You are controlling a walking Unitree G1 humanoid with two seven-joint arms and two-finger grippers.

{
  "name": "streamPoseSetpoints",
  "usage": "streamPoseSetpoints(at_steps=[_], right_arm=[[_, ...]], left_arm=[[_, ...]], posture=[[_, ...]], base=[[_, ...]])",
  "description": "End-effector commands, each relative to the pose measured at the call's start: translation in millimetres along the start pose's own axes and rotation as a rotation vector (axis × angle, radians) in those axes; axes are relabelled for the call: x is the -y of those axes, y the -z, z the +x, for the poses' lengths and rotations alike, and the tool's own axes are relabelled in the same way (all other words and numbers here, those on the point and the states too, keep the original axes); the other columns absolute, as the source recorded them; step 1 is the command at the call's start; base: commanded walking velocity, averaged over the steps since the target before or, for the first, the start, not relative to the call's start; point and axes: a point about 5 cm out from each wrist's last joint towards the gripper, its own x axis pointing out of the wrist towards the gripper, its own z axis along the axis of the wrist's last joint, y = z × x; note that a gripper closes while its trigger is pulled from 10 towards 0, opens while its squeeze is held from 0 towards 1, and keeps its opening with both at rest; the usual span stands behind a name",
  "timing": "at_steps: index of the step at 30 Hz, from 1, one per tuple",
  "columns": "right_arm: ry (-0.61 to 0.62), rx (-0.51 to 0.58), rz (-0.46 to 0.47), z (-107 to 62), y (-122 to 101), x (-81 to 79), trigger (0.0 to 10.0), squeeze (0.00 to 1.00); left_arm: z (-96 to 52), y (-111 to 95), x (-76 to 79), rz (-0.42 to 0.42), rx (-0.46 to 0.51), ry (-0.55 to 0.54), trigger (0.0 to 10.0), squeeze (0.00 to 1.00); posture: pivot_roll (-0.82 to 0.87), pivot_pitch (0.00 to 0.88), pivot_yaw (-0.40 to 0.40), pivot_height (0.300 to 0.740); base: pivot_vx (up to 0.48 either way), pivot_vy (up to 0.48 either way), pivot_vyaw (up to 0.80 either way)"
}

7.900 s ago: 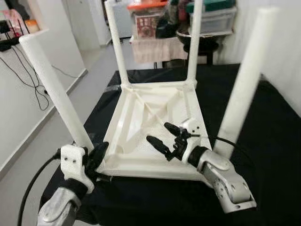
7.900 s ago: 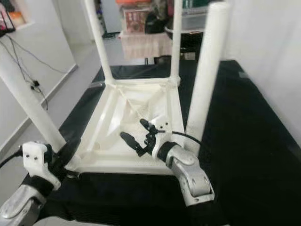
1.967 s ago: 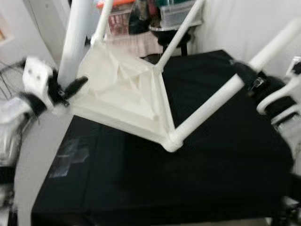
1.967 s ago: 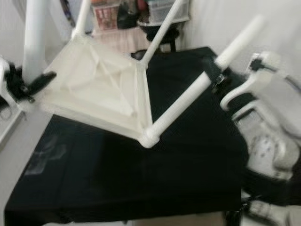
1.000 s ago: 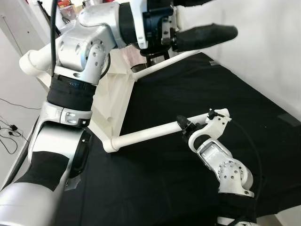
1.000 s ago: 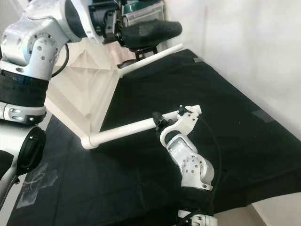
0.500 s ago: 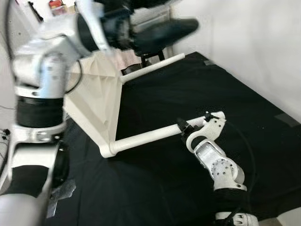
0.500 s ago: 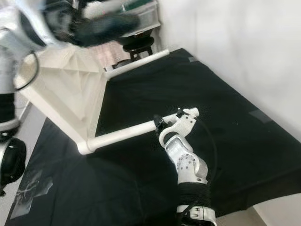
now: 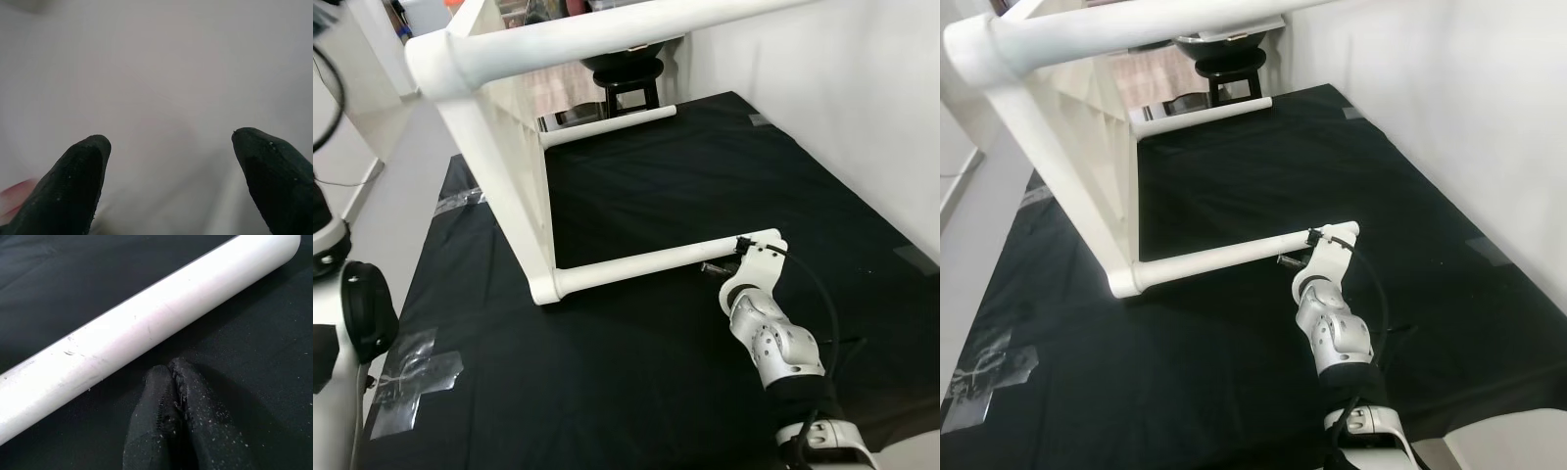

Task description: Building children table

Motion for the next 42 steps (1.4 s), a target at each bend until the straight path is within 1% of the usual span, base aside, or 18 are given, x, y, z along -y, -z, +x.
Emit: streamPoseSetpoints(at_steps=[1, 2, 3, 4, 7, 9, 19, 23, 25, 26, 29, 31, 32, 34, 38, 39, 41, 42], right_arm=[[0.164, -0.348, -0.031, -2.6, 81.8, 38.5, 5.2, 0.0], [0.151, -0.338, -0.038, -3.1, 79.3, 37.5, 10.0, 0.52], [0.151, -0.338, -0.038, -3.1, 79.3, 37.5, 10.0, 0.52], [0.12, -0.315, -0.042, -3.8, 75.4, 35.4, 10.0, 1.0], [0.069, -0.277, -0.055, -11.6, 65.4, 30.3, 10.0, 1.0], [0.016, -0.186, -0.148, -31.0, 48.9, 28.1, 10.0, 1.0], [-0.036, 0.005, -0.278, -55.3, 15.9, 32.0, 10.0, 1.0], [-0.121, 0.155, -0.382, -65.3, -10.6, 26.0, 10.0, 1.0], [-0.16, 0.214, -0.391, -67.8, -21.2, 21.8, 10.0, 0.92], [-0.172, 0.266, -0.411, -69.8, -31.9, 19.0, 10.0, 0.0], [-0.176, 0.295, -0.426, -71.7, -38.4, 17.4, 10.0, 0.0], [-0.228, 0.469, -0.42, -73.8, -72.3, 2.7, 10.0, 0.0], [-0.228, 0.469, -0.42, -73.8, -72.3, 2.7, 10.0, 0.0], [-0.262, 0.53, -0.412, -73.9, -84.5, -6.7, 10.0, 0.0], [-0.328, 0.572, -0.423, -72.8, -91.3, -18.6, 10.0, 0.0], [-0.364, 0.582, -0.438, -71.9, -89.7, -26.2, 10.0, 0.0], [-0.364, 0.582, -0.438, -71.9, -89.7, -26.2, 10.0, 0.0], [-0.387, 0.589, -0.448, -71.4, -88.3, -31.5, 10.0, 0.0]], left_arm=[[-29.1, 3.3, -25.1, 0.075, -0.055, -0.222, 10.0, 0.0], [-41.4, 8.3, -30.9, 0.076, -0.083, -0.278, 10.0, 0.0], [-41.4, 8.3, -30.9, 0.076, -0.083, -0.278, 10.0, 0.0], [-51.7, 12.4, -34.5, 0.071, -0.105, -0.317, 10.0, 0.0], [-69.3, 18.4, -37.7, 0.078, -0.14, -0.369, 10.0, 0.0], [-83.8, 21.2, -37.1, 0.071, -0.154, -0.395, 10.0, 0.0], [-100.1, 30.3, -32.5, 0.059, -0.165, -0.446, 10.0, 0.0], [-121.9, 52.1, -30.0, 0.026, -0.238, -0.521, 10.0, 0.0], [-133.3, 62.7, -28.8, 0.013, -0.29, -0.561, 10.0, 0.0], [-143.1, 70.4, -27.1, 0.006, -0.328, -0.593, 10.0, 0.0], [-151.5, 75.2, -25.4, -0.002, -0.35, -0.621, 10.0, 0.0], [-189.1, 98.0, -10.3, -0.056, -0.433, -0.762, 10.0, 0.0], [-189.1, 98.0, -10.3, -0.056, -0.433, -0.762, 10.0, 0.0], [-207.0, 111.0, 4.6, -0.094, -0.481, -0.811, 10.0, 0.0], [-223.9, 125.9, 25.7, -0.132, -0.524, -0.836, 10.0, 0.0], [-232.6, 137.8, 39.8, -0.206, -0.535, -0.862, 10.0, 0.0], [-232.6, 137.8, 39.8, -0.206, -0.535, -0.862, 10.0, 0.0], [-238.5, 145.4, 49.9, -0.26, -0.541, -0.883, 10.0, 0.0]], posture=[[-0.06, 0.124, 0.11, 0.74], [-0.06, 0.125, 0.11, 0.74], [-0.06, 0.125, 0.11, 0.74], [-0.06, 0.125, 0.109, 0.74], [-0.07, 0.13, 0.108, 0.74], [-0.08, 0.135, 0.107, 0.74], [-0.11, 0.129, 0.12, 0.74], [-0.11, 0.118, 0.125, 0.74], [-0.12, 0.112, 0.129, 0.74], [-0.12, 0.108, 0.129, 0.74], [-0.12, 0.108, 0.129, 0.74], [-0.12, 0.077, 0.118, 0.74], [-0.12, 0.077, 0.118, 0.74], [-0.12, 0.067, 0.115, 0.74], [-0.11, 0.058, 0.112, 0.74], [-0.1, 0.048, 0.106, 0.74], [-0.1, 0.048, 0.106, 0.74], [-0.1, 0.048, 0.106, 0.74]], base=[[0.0, 0.0, 0.0], [0.0, 0.0, 0.0], [0.0, 0.0, 0.0], [0.0, 0.0, 0.0], [0.0, 0.0, 0.0], [0.0, 0.0, 0.0], [0.0, 0.0, 0.0], [0.0, 0.0, 0.0], [0.0, 0.0, 0.0], [0.0, 0.0, 0.0], [0.0, 0.0, 0.0], [0.0, 0.0, 0.0], [0.0, 0.0, 0.0], [0.0, 0.0, 0.0], [0.0, 0.0, 0.0], [0.0, 0.0, 0.0], [0.0, 0.0, 0.0], [0.0, 0.0, 0.0]])
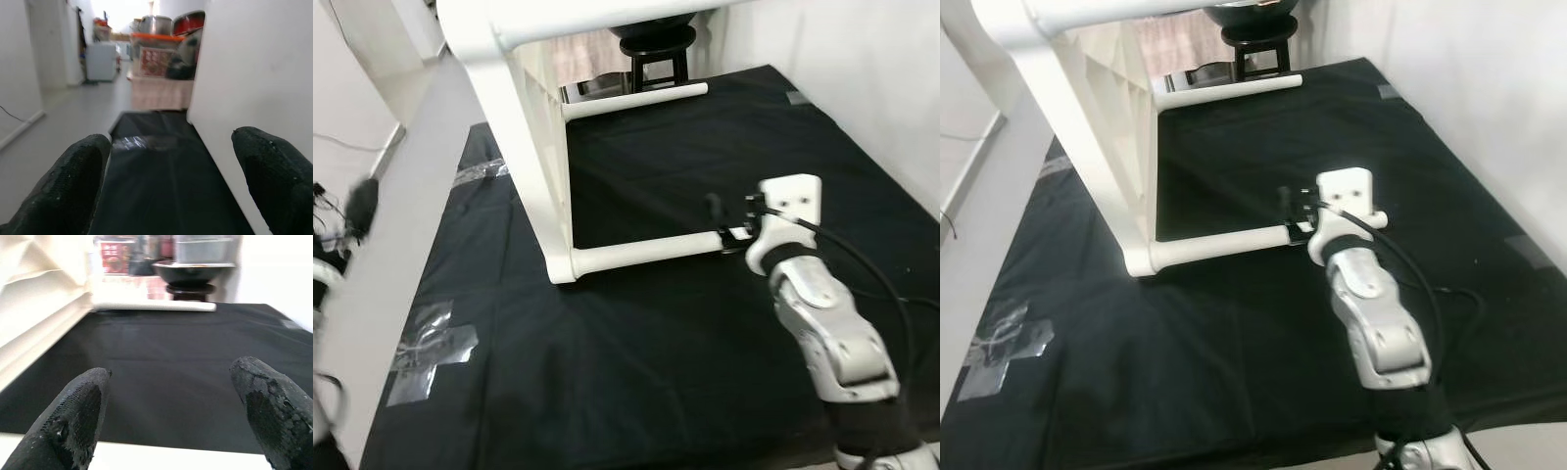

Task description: Building children table

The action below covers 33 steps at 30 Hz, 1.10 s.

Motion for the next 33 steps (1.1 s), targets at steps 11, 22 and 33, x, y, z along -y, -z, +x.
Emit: streamPoseSetpoints(at_steps=[11, 22, 33], right_arm=[[-0.319, -0.072, 0.019, 2.3, 50.8, -78.4, 10.0, 0.0], [-0.274, -0.043, 0.005, 9.3, 56.2, -69.4, 10.0, 0.0], [-0.269, -0.03, 0.022, 13.4, 57.9, -67.3, 10.0, 0.0]], left_arm=[[-42.8, 91.0, 111.7, -0.18, -0.236, 0.325, 10.0, 0.0], [-36.9, 89.3, 127.1, -0.143, -0.221, 0.484, 10.0, 0.0], [-35.0, 87.1, 124.6, -0.158, -0.197, 0.459, 10.0, 0.0]], posture=[[-0.09, 0.016, 0.06, 0.74], [-0.09, 0.027, 0.069, 0.74], [-0.08, 0.04, 0.062, 0.74]], base=[[0.0, 0.0, 0.0], [0.0, 0.0, 0.0], [0.0, -0.319, 0.0]])
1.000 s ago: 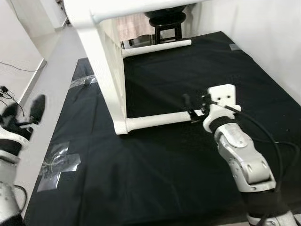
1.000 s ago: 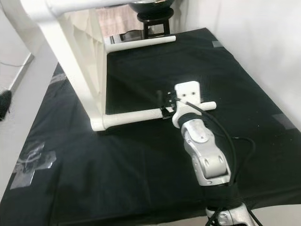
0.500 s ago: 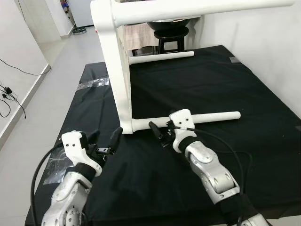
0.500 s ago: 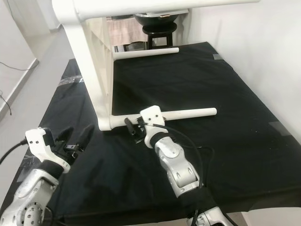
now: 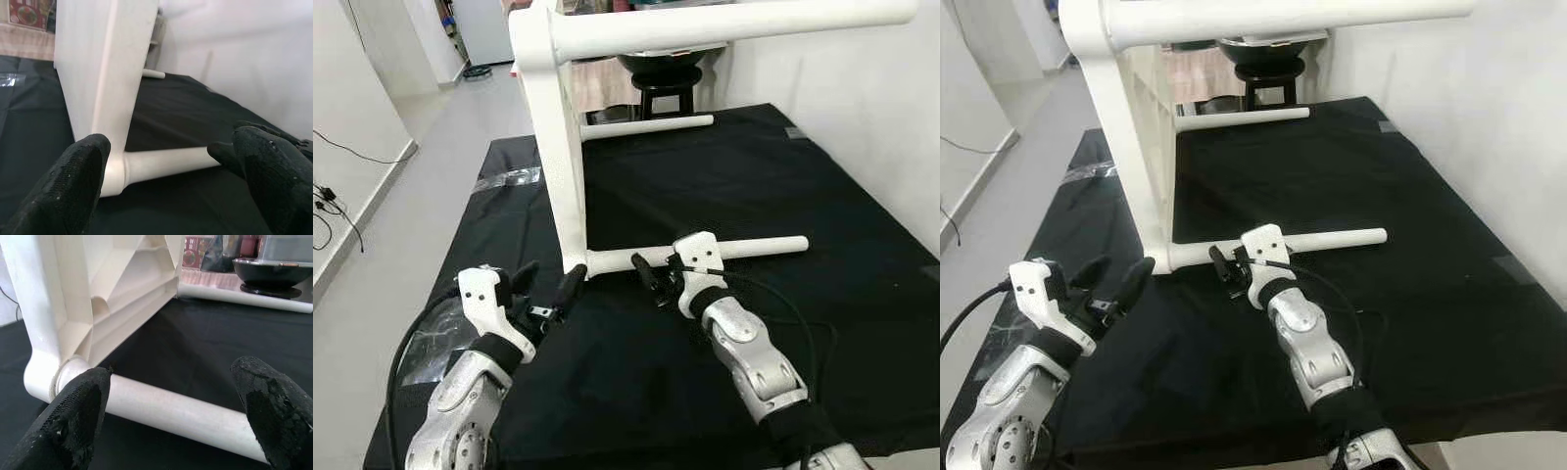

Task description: Building children table

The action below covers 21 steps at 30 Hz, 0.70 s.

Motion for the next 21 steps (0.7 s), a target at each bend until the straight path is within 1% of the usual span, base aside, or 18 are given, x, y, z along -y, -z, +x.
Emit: streamPoseSetpoints(at_steps=[1, 6, 12, 21], right_arm=[[0.007, 0.009, -0.007, 0.8, 0.0, 3.0, 10.0, 0.0], [0.009, 0.016, -0.003, 2.2, 0.5, 2.5, 10.0, 0.0], [0.013, 0.021, 0.003, 3.5, 0.6, 3.7, 10.0, 0.0], [0.009, 0.029, 0.006, 5.9, -0.6, 4.9, 10.0, 0.0]], left_arm=[[-0.9, 1.8, -4.5, 0.003, -0.005, -0.015, 10.0, 0.0], [-0.6, 1.9, -6.3, 0.007, -0.01, -0.013, 10.0, 0.0], [2.4, 0.2, -10.1, -0.002, -0.01, -0.026, 10.0, 0.0], [1.5, -0.8, -14.4, -0.011, -0.001, -0.052, 10.0, 0.0]], posture=[[-0.08, 0.037, 0.063, 0.74], [-0.07, 0.035, 0.064, 0.74], [-0.07, 0.032, 0.066, 0.74], [-0.07, 0.031, 0.072, 0.74]], base=[[0.0, -0.435, 0.0], [0.0, -0.407, 0.0], [0.0, 0.0, 0.0], [0.0, 0.0, 0.0]])
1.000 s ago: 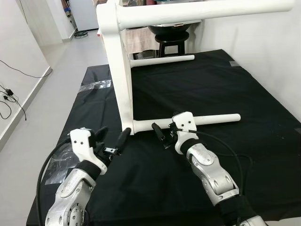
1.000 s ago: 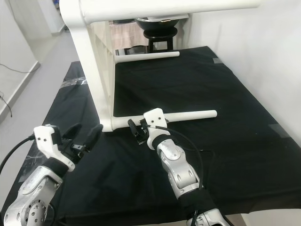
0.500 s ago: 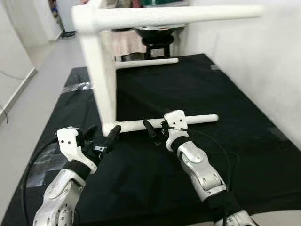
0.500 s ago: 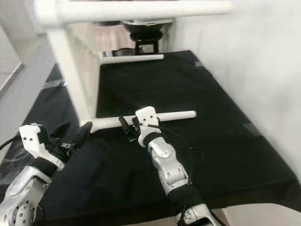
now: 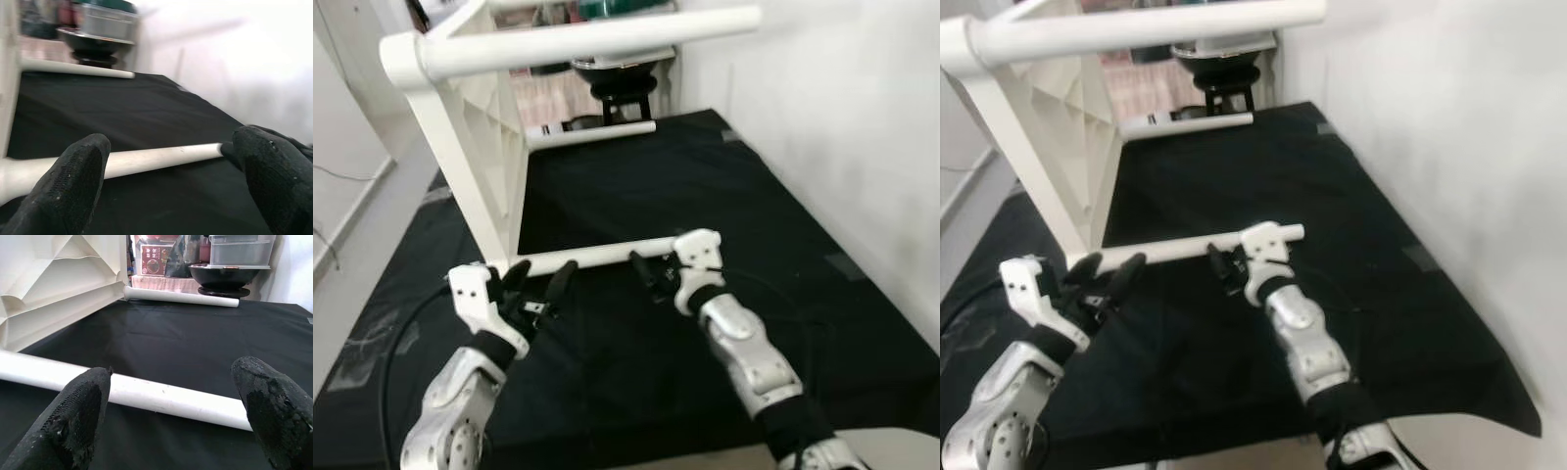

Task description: Building children table

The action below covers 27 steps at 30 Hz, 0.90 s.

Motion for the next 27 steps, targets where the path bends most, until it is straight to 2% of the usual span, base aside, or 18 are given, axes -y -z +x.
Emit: streamPoseSetpoints(at_steps=[1, 6, 11, 12, 14, 17, 22, 25, 26, 27], right_arm=[[-0.027, 0.027, -0.012, 5.5, -5.9, -6.9, 10.0, 0.0], [-0.024, 0.033, -0.024, 8.5, -7.5, -5.9, 10.0, 0.0], [-0.034, 0.028, -0.092, 13.2, -10.6, -5.8, 10.0, 0.0], [-0.109, 0.025, -0.198, 17.5, -14.2, -12.6, 10.0, 0.0], [-0.109, 0.025, -0.198, 17.5, -14.2, -12.6, 10.0, 0.0], [-0.253, 0.031, -0.279, 19.4, -15.5, -27.6, 10.0, 0.0], [-0.338, 0.023, -0.289, 20.4, -14.8, -36.0, 10.0, 0.0], [-0.349, 0.023, -0.29, 20.4, -14.8, -36.5, 10.0, 0.0], [-0.386, 0.03, -0.317, 20.8, -16.5, -38.6, 10.0, 0.0], [-0.452, 0.033, -0.368, 23.2, -19.8, -41.1, 10.0, 0.0]], left_arm=[[-2.3, -0.4, -8.6, 0.002, -0.005, -0.04, 10.0, 0.0], [-0.3, -2.0, -11.4, 0.004, -0.002, -0.051, 10.0, 0.0], [0.0, -1.5, -10.9, 0.009, -0.011, -0.046, 10.0, 0.0], [-3.3, -1.1, -9.6, 0.02, -0.02, -0.051, 10.0, 0.0], [-3.3, -1.1, -9.6, 0.02, -0.02, -0.051, 10.0, 0.0], [-7.9, -1.7, -10.7, 0.028, -0.022, -0.087, 10.0, 0.0], [-12.3, -4.1, -13.6, 0.047, -0.009, -0.153, 10.0, 0.0], [-12.7, -4.3, -14.0, 0.047, -0.008, -0.159, 10.0, 0.0], [-14.9, -5.9, -16.8, 0.058, -0.005, -0.2, 10.0, 0.0], [-20.8, -7.6, -22.6, 0.104, -0.016, -0.282, 10.0, 0.0]], posture=[[-0.07, 0.031, 0.072, 0.74], [-0.07, 0.027, 0.072, 0.74], [-0.06, 0.026, 0.072, 0.74], [-0.05, 0.034, 0.078, 0.74], [-0.05, 0.034, 0.078, 0.74], [-0.04, 0.04, 0.072, 0.74], [-0.03, 0.049, 0.071, 0.74], [-0.03, 0.049, 0.071, 0.74], [-0.03, 0.056, 0.073, 0.74], [-0.02, 0.063, 0.07, 0.74]], base=[[0.0, 0.0, 0.0], [0.0, 0.0, 0.0], [0.0, 0.0, 0.0], [0.0, 0.0, 0.0], [0.0, 0.0, 0.0], [0.0, 0.0, 0.0], [0.0, 0.0, 0.0], [0.0, 0.0, 0.0], [0.0, 0.0, 0.0], [0.0, 0.0, 0.0]])
